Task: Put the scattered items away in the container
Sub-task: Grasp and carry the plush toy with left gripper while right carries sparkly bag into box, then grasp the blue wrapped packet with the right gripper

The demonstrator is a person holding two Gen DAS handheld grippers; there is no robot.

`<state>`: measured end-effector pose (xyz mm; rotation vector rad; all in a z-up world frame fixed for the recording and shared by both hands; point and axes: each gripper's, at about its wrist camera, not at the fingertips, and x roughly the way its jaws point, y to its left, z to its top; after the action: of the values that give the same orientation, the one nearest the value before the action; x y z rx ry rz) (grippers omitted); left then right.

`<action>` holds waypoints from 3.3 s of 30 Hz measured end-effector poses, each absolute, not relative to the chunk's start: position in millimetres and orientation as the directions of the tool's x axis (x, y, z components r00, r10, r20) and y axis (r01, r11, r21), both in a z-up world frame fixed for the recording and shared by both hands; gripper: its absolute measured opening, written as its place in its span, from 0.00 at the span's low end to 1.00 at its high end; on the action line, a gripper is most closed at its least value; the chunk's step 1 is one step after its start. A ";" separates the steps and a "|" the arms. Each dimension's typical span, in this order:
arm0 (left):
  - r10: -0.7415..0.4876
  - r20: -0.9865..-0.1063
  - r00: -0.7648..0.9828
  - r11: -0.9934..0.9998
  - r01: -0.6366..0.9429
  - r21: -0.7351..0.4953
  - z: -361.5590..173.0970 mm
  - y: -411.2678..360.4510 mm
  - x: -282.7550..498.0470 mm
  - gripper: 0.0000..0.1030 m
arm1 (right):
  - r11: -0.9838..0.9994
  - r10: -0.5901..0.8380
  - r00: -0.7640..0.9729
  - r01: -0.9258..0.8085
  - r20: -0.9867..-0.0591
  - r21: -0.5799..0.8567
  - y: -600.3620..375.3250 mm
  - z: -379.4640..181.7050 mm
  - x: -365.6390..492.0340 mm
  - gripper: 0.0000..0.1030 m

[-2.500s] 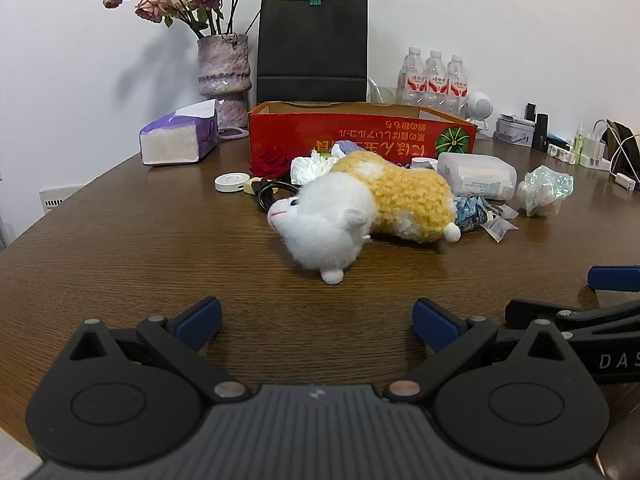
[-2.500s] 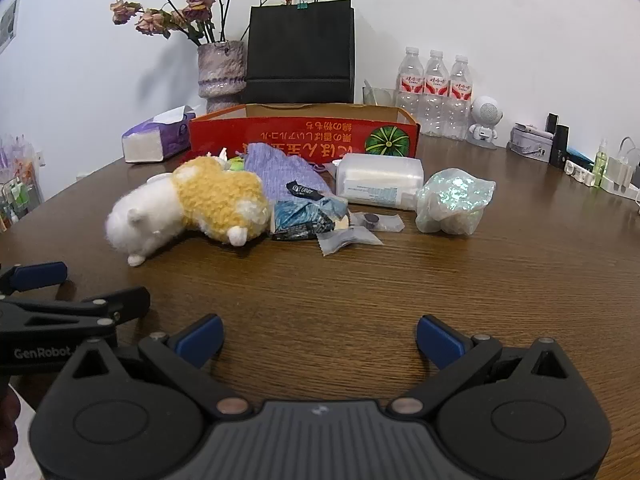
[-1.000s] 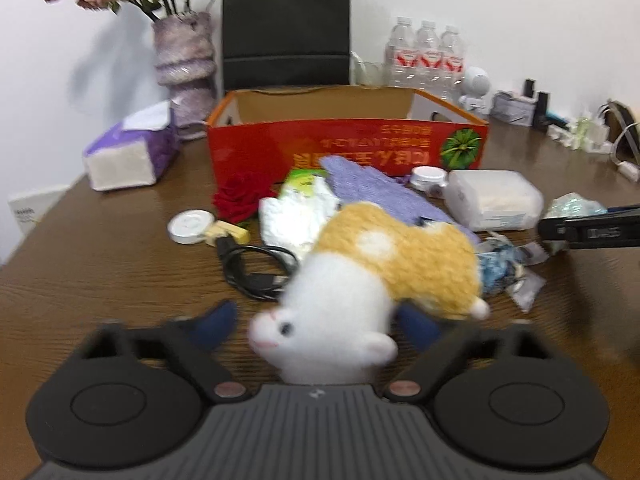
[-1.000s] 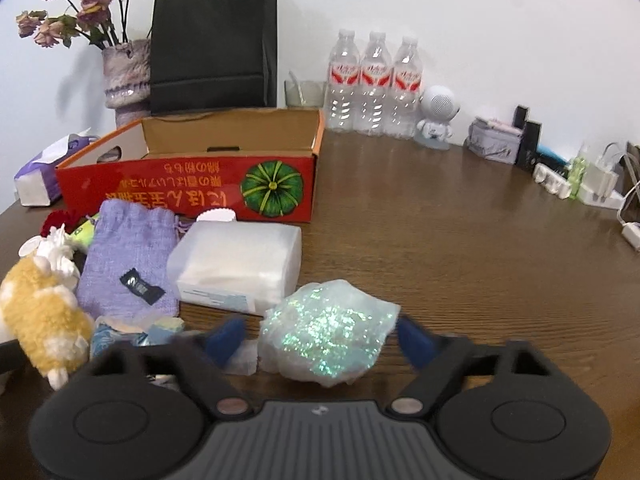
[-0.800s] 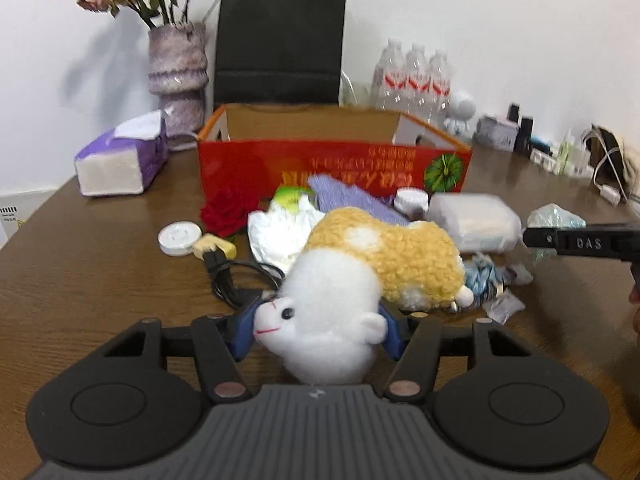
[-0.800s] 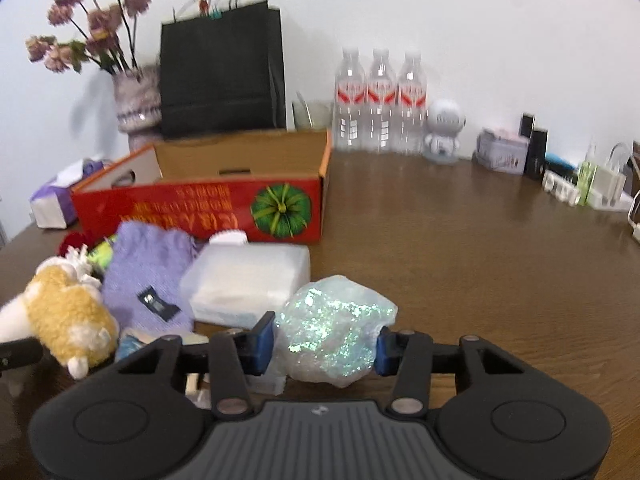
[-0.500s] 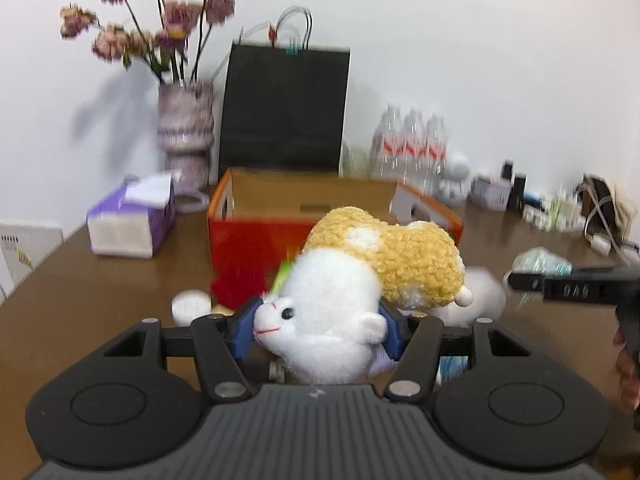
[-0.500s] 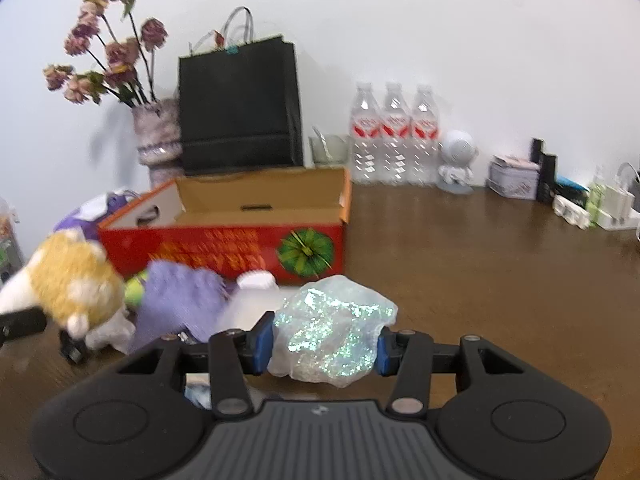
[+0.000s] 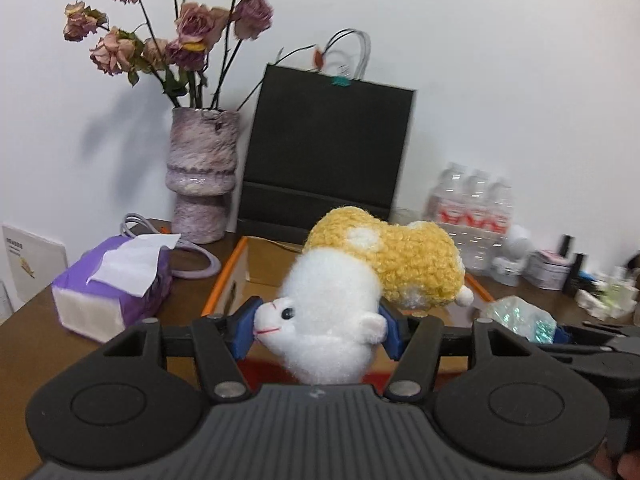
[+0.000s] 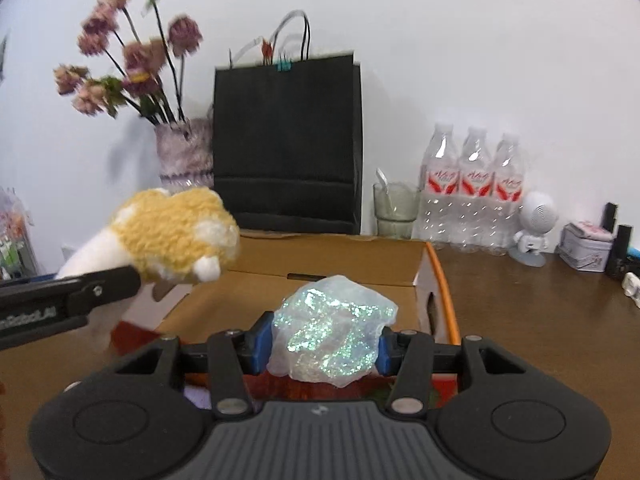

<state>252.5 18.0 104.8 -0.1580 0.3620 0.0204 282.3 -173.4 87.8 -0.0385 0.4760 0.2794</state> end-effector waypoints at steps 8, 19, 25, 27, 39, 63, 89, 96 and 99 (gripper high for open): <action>0.009 -0.438 0.899 0.985 -0.083 -0.149 75.0 28.5 297.5 0.59 | 0.963 0.251 0.822 -0.267 -0.511 0.044 -167.9 74.3 326.2 0.46; 0.066 -0.432 0.899 0.993 -0.104 -0.064 80.9 22.6 295.3 1.00 | 0.974 0.176 0.812 -0.225 -0.556 -0.019 -164.2 72.7 332.4 0.97; 0.082 -0.444 0.892 0.992 -0.117 -0.051 84.2 21.3 294.8 1.00 | 0.974 0.190 0.810 -0.226 -0.554 0.004 -169.4 80.1 328.5 1.00; 0.083 -0.442 0.893 0.992 -0.118 -0.052 85.7 21.7 293.9 1.00 | 0.973 0.194 0.812 -0.231 -0.550 0.003 -169.2 82.1 327.0 1.00; 0.046 -0.383 0.923 0.993 -0.084 -0.081 112.1 42.3 247.6 1.00 | 0.961 0.249 0.816 -0.274 -0.522 0.030 -181.4 103.0 295.3 1.00; -0.033 -0.567 0.823 0.997 -0.009 -0.070 39.4 55.7 128.0 1.00 | 0.950 0.246 0.761 -0.312 -0.600 -0.007 -202.1 29.1 137.6 1.00; -0.113 -0.584 0.804 0.992 0.058 -0.112 25.6 54.4 148.6 0.51 | 0.926 0.307 0.714 -0.377 -0.629 0.023 -177.8 15.8 143.6 0.56; -0.100 -0.556 0.825 0.992 0.042 -0.116 30.7 61.0 133.4 0.50 | 0.929 0.313 0.729 -0.368 -0.608 0.037 -183.8 21.9 139.8 0.56; -0.099 -0.540 0.836 0.992 0.043 -0.116 36.0 62.4 126.2 0.50 | 0.929 0.320 0.738 -0.369 -0.594 0.043 -185.3 26.4 136.8 0.56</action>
<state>126.2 62.4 36.0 -0.1007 0.5764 -0.0753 136.8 -185.3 26.4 -0.0793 0.6368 0.3785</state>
